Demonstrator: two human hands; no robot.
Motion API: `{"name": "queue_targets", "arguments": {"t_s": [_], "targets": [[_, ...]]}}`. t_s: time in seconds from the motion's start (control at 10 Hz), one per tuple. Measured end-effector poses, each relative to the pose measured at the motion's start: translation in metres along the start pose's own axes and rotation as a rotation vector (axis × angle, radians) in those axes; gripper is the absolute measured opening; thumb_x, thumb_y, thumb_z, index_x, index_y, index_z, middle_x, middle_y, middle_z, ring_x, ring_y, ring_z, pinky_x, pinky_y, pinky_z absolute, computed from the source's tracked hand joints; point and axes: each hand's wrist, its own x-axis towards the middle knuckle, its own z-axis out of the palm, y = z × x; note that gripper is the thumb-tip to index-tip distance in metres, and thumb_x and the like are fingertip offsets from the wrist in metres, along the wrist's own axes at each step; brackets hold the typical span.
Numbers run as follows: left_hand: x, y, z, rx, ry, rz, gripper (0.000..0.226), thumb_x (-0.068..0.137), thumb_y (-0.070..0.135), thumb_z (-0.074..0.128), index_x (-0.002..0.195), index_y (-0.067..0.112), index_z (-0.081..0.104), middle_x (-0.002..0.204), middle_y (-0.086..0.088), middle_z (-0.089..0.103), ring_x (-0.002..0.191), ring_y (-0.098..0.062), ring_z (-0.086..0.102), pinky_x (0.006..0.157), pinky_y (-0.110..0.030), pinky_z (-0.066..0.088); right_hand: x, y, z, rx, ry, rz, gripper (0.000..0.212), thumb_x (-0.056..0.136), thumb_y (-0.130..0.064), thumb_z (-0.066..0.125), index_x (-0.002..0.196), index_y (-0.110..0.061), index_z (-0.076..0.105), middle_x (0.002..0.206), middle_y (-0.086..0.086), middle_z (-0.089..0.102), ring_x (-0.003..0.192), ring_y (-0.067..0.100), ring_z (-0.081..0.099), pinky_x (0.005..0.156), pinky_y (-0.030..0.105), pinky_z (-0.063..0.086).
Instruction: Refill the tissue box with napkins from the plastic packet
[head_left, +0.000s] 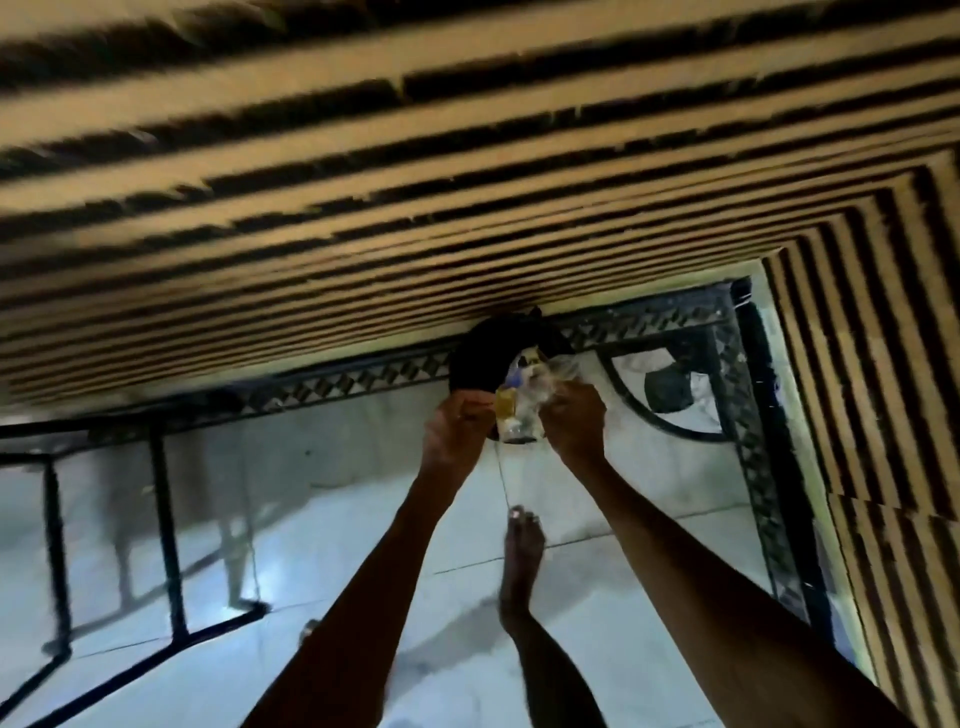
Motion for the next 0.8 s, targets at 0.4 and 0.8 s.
{"name": "queue_targets", "arguments": {"t_s": [0.4,0.8], "targets": [[0.170,-0.140,0.036,0.062,0.099,-0.067,0.014,0.086,0.021,0.067,0.100,0.026,0.067,0.100,-0.004,0.072,0.097,-0.021,0.069,0.090,-0.042,0.054,0.158,0.136,0.155,-0.717,-0.848,-0.115,0.064,0.100,-0.016,0.042,0.154,-0.012,0.007,0.161,0.015,0.013,0.147,0.033,0.019,0.118,0.040,0.017],[0.065,-0.055,0.006,0.041,0.074,-0.008,0.020,0.087,0.021,0.068,0.107,0.017,0.066,0.107,-0.006,0.070,0.101,-0.023,0.066,0.087,-0.039,0.053,0.071,0.042,0.030,-0.284,-0.448,-0.094,0.038,0.092,-0.016,0.054,0.129,-0.011,0.058,0.124,0.018,0.064,0.115,0.032,0.060,0.094,0.032,0.048]]}}
